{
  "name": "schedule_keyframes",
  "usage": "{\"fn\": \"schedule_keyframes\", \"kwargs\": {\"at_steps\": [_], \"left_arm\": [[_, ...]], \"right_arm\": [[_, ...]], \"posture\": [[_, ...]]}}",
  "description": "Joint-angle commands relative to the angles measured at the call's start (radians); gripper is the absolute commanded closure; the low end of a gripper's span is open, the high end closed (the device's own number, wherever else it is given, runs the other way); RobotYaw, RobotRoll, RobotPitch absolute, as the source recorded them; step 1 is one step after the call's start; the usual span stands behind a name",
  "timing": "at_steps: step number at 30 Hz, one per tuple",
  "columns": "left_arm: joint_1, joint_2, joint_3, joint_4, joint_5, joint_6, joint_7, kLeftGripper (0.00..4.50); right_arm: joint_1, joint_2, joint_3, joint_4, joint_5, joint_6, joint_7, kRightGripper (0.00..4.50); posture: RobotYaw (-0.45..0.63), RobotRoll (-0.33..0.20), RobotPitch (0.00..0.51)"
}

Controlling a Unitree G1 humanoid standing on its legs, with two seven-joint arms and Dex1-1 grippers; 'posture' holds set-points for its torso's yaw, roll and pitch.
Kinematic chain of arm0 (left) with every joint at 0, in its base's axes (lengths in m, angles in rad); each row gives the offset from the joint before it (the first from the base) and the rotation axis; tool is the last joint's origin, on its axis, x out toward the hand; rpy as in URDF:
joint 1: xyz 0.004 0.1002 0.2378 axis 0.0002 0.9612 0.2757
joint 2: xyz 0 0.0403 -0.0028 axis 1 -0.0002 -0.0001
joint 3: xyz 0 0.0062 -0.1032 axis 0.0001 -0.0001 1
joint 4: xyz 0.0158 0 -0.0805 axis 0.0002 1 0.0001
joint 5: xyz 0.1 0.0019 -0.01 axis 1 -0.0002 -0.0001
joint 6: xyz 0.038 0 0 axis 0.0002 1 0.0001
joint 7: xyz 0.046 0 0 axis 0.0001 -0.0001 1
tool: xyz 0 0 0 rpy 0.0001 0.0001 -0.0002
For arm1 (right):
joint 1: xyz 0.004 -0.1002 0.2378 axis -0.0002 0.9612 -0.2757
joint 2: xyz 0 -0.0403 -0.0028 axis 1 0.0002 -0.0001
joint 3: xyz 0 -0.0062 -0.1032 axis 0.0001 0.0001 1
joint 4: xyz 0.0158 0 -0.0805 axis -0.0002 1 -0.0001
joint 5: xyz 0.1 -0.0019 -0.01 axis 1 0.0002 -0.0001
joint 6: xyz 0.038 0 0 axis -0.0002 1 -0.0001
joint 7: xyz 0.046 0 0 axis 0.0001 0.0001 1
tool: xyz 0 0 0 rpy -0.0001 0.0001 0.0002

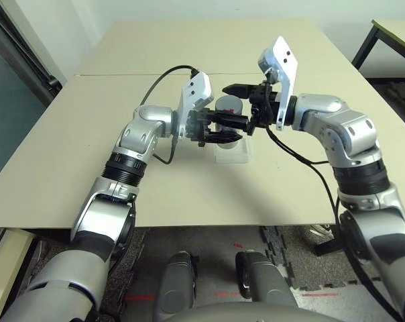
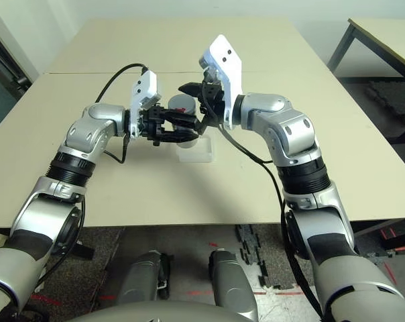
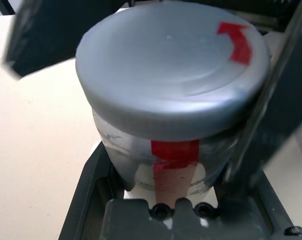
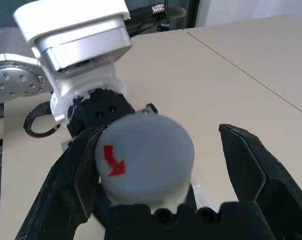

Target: Pour the medicine from the bottle into the box.

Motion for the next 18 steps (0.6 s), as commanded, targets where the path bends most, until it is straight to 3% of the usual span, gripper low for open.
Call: {"fn": "schedule_keyframes", "kwargs": {"at_steps": [1, 18], "left_arm": [[0.029, 0.021, 0.001, -0.007, 0.0, -0.002, -0.023, 2.01], [0.052, 0.063, 0.021, -0.011, 0.001, 0.007, -0.029, 2.01]], "right_arm": [[0.022, -0.047, -0.076, -0.013, 0.012, 0.031, -0.032, 0.0], [0.051, -0.13, -0.114, -0.047, 0.082, 0.073, -0.003, 0.0]], "posture": [[-0.01, 0.0, 0.096], [-0.01, 0.0, 0.09]]}}
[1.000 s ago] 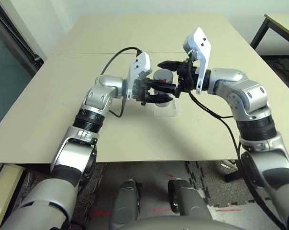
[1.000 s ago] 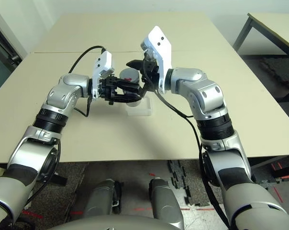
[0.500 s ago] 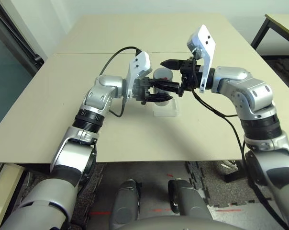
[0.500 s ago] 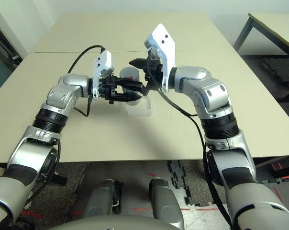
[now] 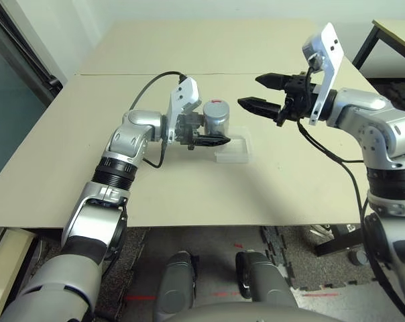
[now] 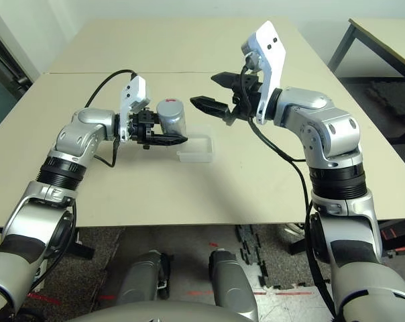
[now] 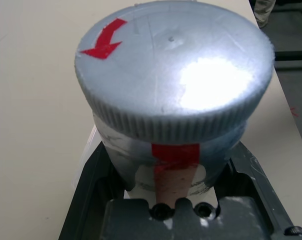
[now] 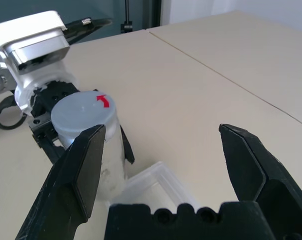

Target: Pour the medicine from the bottle into the box.

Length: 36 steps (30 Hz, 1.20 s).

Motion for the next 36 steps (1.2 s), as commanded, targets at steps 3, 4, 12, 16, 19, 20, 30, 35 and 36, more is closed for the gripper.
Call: {"fn": "schedule_keyframes", "kwargs": {"at_steps": [3, 4, 12, 16, 19, 20, 30, 35, 36], "left_arm": [[0.004, 0.018, 0.005, 0.002, 0.001, 0.0, -0.005, 2.01], [0.001, 0.016, 0.005, 0.006, 0.002, -0.002, -0.003, 2.01], [-0.017, -0.008, 0.004, 0.032, 0.007, -0.016, 0.003, 2.01], [-0.024, -0.021, 0.002, 0.043, 0.009, -0.022, 0.003, 2.01], [-0.026, -0.031, -0.001, 0.046, 0.01, -0.025, 0.002, 2.01], [-0.027, -0.033, -0.002, 0.047, 0.011, -0.026, 0.002, 2.01], [-0.031, -0.046, -0.004, 0.044, 0.015, -0.027, 0.003, 2.01], [-0.026, -0.05, -0.007, 0.03, 0.015, -0.023, 0.001, 2.01], [-0.026, -0.05, -0.007, 0.029, 0.015, -0.022, 0.001, 2.01]], "right_arm": [[0.027, -0.032, 0.016, -0.046, 0.035, 0.042, 0.053, 0.0], [0.03, -0.032, 0.02, -0.06, 0.043, 0.053, 0.056, 0.0], [0.0, 0.017, 0.045, -0.097, 0.056, 0.094, 0.017, 0.0], [-0.023, 0.052, 0.068, -0.09, 0.047, 0.098, -0.008, 0.0], [-0.048, 0.092, 0.094, -0.07, 0.032, 0.086, -0.028, 0.0], [-0.054, 0.099, 0.102, -0.064, 0.028, 0.081, -0.029, 0.0], [-0.079, 0.131, 0.15, -0.019, -0.027, 0.038, -0.029, 0.0], [-0.088, 0.142, 0.166, 0.02, -0.065, 0.005, -0.027, 0.0], [-0.089, 0.144, 0.167, 0.025, -0.07, 0.002, -0.026, 0.0]], "posture": [[-0.01, 0.0, 0.089], [-0.01, 0.0, 0.088], [-0.02, 0.0, 0.089], [-0.02, 0.0, 0.091], [-0.02, 0.0, 0.092], [-0.02, 0.0, 0.092], [-0.01, 0.0, 0.094], [0.0, 0.0, 0.095], [0.0, 0.0, 0.095]]}}
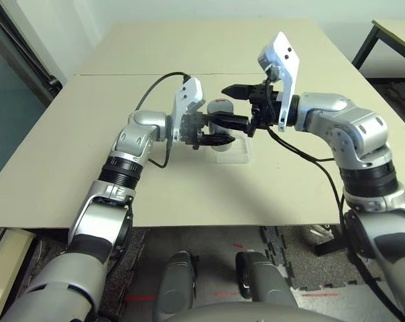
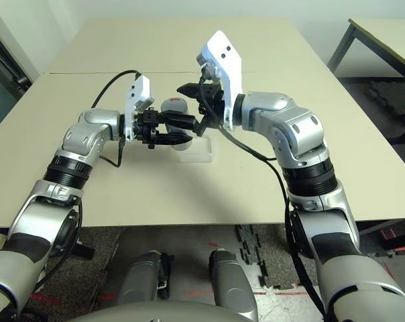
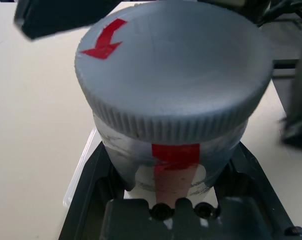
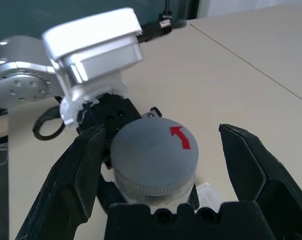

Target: Pour the medicine from the bottle into the box.

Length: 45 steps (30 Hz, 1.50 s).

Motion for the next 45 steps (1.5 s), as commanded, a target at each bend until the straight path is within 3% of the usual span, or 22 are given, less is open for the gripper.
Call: {"fn": "schedule_keyframes", "kwargs": {"at_steps": [1, 45], "left_arm": [[-0.012, 0.0, -0.013, -0.016, 0.011, 0.001, 0.0, 2.01], [-0.014, 0.009, -0.007, 0.006, 0.014, -0.012, -0.003, 2.01]], "right_arm": [[-0.015, 0.007, 0.017, 0.017, -0.023, -0.023, 0.004, 0.0], [0.074, -0.129, -0.131, -0.09, 0.048, 0.076, -0.035, 0.0]], "posture": [[0.0, 0.0, 0.095], [-0.04, 0.0, 0.084]]}}
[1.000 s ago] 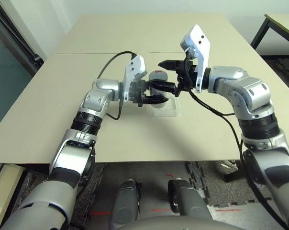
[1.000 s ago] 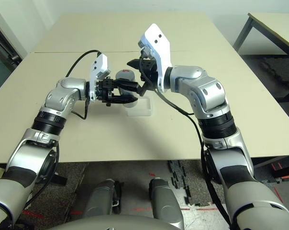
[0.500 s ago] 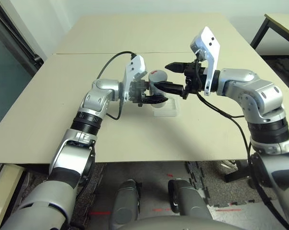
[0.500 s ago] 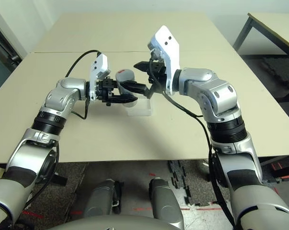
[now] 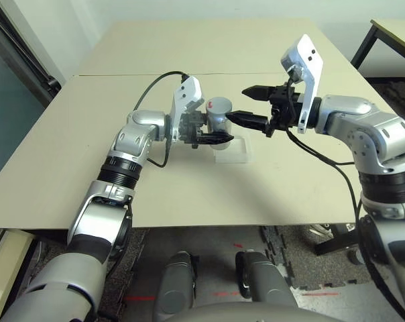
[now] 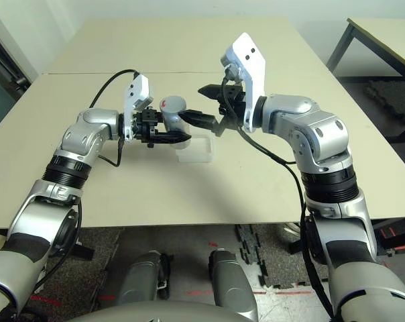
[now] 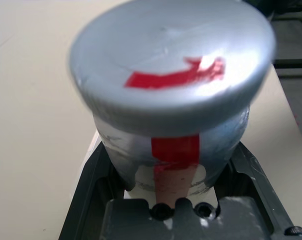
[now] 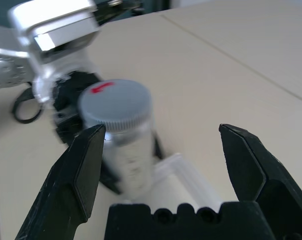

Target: Pour the medicine from the bottle into the box.

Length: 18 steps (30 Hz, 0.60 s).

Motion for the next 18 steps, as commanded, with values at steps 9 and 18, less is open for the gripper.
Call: {"fn": "schedule_keyframes", "kwargs": {"at_steps": [9, 18], "left_arm": [[-0.019, 0.004, -0.008, 0.015, 0.014, -0.014, -0.011, 2.01], [-0.021, 0.01, -0.007, 0.033, 0.018, -0.024, -0.014, 2.01]], "right_arm": [[0.031, -0.052, -0.024, -0.014, 0.012, 0.016, 0.007, 0.0], [0.047, -0.1, -0.022, -0.092, 0.109, 0.097, 0.07, 0.0]], "posture": [[-0.04, 0.0, 0.085], [-0.04, 0.0, 0.087]]}}
